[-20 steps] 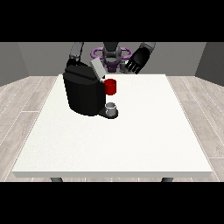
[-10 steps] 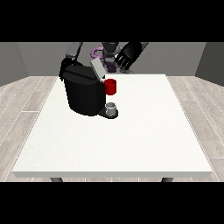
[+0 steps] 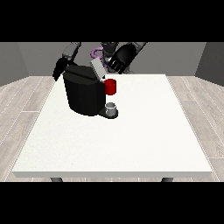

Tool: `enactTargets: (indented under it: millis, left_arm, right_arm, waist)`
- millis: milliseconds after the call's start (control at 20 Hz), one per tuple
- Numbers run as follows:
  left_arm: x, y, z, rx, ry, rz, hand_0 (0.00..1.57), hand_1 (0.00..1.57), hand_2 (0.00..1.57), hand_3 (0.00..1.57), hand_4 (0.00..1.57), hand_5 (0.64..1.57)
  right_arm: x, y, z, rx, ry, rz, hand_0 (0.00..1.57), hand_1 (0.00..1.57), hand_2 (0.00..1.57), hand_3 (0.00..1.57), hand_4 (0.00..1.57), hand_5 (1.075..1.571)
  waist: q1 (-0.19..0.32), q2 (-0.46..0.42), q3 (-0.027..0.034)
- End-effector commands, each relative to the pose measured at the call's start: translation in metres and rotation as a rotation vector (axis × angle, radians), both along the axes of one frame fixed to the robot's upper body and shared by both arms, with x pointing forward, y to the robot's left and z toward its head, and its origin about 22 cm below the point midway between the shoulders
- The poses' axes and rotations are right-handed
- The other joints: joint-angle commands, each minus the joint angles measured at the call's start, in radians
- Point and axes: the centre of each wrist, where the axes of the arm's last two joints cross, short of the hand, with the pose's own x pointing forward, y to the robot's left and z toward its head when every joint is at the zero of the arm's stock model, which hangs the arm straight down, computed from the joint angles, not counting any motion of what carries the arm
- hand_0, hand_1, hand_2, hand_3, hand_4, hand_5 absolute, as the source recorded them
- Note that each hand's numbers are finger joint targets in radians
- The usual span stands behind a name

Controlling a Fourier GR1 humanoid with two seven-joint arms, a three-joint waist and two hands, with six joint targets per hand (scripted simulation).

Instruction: Insert the coffee pod into the coffee machine and close the lid

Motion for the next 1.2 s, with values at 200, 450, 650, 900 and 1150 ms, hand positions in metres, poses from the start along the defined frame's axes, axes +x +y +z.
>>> enactTargets:
  millis: [200, 450, 650, 900, 1150]
  left_arm:
    - [0.001, -0.016, 0.034, 0.013, -0.056, -0.023, 1.19, 1.19, 1.26, 1.22, 0.46, 1.571]
    - [0.003, 0.009, 0.006, -0.004, -0.006, -0.013, 1.26, 1.26, 1.29, 1.23, 0.43, 1.571]
    - [0.005, -0.022, 0.019, 0.001, -0.002, -0.047, 1.21, 1.21, 1.25, 1.22, 0.43, 1.571]
    - [0.006, -0.013, 0.008, 0.009, -0.031, -0.038, 1.20, 1.20, 1.25, 1.20, 0.42, 1.571]
    - [0.004, 0.000, 0.035, 0.000, -0.046, -0.028, 1.22, 1.22, 1.26, 1.20, 0.42, 1.571]
  right_arm:
    - [0.018, -0.004, 0.020, 0.003, -0.079, -0.035, 0.00, 0.00, 0.00, 0.00, 0.12, 1.571]
    - [0.011, -0.011, 0.024, -0.008, -0.031, -0.030, 0.00, 0.00, 0.00, 0.00, 0.00, 1.571]
    - [0.019, -0.008, 0.019, -0.005, -0.052, -0.056, 0.00, 0.00, 0.00, 0.00, 0.15, 1.571]
    - [0.014, 0.013, 0.020, -0.010, -0.054, -0.030, 0.00, 0.00, 0.00, 0.00, 0.12, 1.571]
    - [0.018, 0.003, 0.027, 0.007, -0.048, -0.029, 0.00, 0.00, 0.00, 0.00, 0.00, 1.571]
  waist:
    - [0.009, 0.094, 0.0005]
    - [-0.002, 0.062, -0.0001]
    - [0.022, 0.074, 0.0003]
    - [0.014, 0.088, 0.0000]
    - [-0.011, 0.094, 0.0001]
